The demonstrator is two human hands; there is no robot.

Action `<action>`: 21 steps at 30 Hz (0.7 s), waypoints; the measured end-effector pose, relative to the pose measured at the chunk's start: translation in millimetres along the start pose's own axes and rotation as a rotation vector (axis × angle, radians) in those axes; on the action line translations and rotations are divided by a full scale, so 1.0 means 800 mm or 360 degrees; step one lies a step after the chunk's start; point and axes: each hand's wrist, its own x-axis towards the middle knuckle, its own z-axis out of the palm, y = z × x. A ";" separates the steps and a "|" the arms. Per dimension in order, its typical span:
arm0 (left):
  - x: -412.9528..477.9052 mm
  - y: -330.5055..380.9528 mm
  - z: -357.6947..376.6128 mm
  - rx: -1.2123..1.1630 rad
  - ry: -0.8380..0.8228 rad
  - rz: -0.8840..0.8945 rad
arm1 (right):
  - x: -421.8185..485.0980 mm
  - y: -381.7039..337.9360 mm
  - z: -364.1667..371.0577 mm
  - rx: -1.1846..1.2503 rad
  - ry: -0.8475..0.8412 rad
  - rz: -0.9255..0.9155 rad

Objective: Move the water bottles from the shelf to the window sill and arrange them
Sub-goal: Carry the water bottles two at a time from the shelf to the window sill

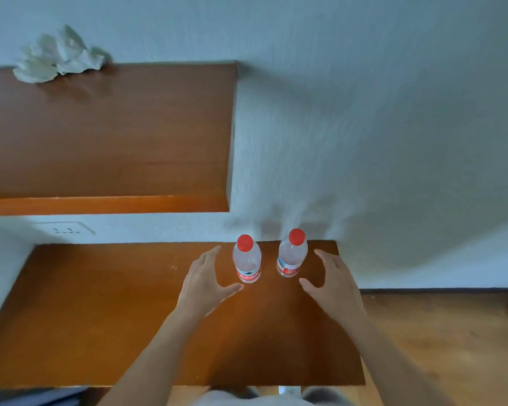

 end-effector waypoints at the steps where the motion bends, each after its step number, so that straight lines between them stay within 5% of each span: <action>1: 0.004 0.004 0.005 -0.0070 -0.0022 -0.0045 | 0.007 0.001 0.004 0.0084 -0.0068 0.0013; 10: 0.023 0.037 0.031 -0.0490 0.0084 -0.0172 | 0.058 -0.006 0.036 0.0537 -0.0278 -0.0035; 21: 0.046 0.049 0.050 -0.0697 -0.0032 -0.0163 | 0.083 -0.012 0.052 0.0789 -0.0183 -0.0016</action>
